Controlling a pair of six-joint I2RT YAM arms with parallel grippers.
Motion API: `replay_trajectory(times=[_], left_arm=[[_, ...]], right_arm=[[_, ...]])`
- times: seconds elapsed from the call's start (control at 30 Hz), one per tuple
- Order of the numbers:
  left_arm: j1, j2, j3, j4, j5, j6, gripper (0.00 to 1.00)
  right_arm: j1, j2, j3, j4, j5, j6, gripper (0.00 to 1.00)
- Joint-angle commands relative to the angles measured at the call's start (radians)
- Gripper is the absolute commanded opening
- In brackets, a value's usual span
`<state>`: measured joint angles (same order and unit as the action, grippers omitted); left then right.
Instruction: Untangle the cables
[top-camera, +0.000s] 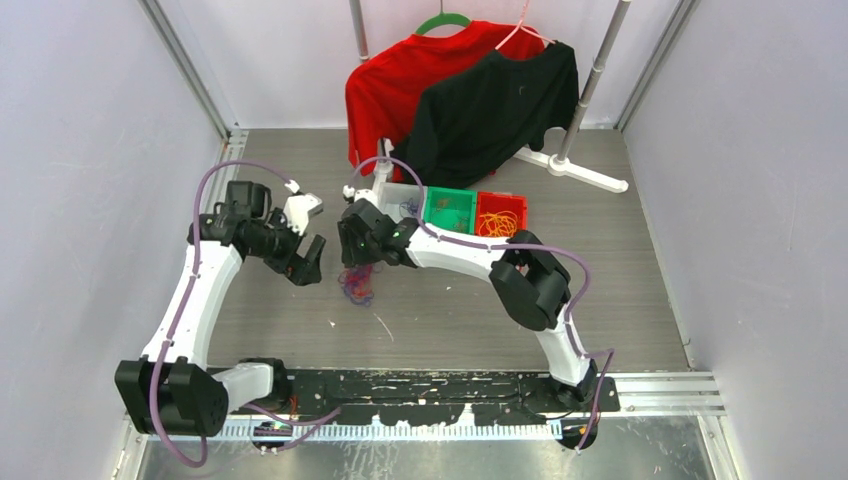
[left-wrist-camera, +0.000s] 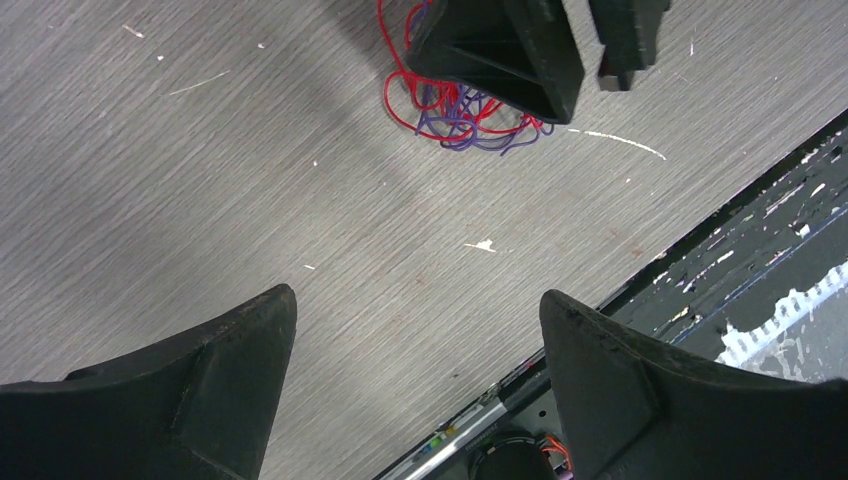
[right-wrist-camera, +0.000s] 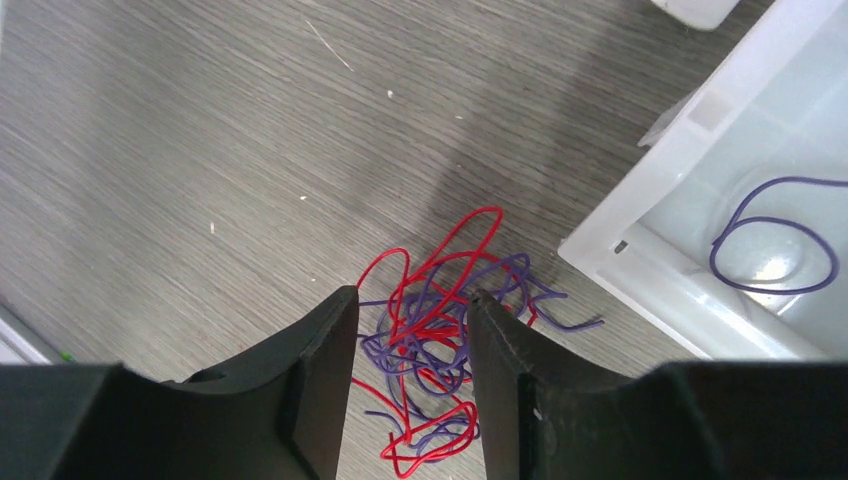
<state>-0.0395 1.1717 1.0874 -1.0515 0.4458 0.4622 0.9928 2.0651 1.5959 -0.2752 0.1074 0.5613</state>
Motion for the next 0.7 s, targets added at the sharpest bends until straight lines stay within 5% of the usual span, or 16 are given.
replay_trajectory(times=[0.0, 0.67], left_arm=[[0.007, -0.041, -0.006, 0.013, -0.006, 0.016, 0.91], [0.006, -0.101, -0.05, 0.037, -0.011, 0.002, 0.91]], right_arm=[[0.0, 0.02, 0.032, -0.024, 0.016, 0.108, 0.49], [0.001, 0.082, 0.078, 0.013, 0.063, 0.149, 0.35]])
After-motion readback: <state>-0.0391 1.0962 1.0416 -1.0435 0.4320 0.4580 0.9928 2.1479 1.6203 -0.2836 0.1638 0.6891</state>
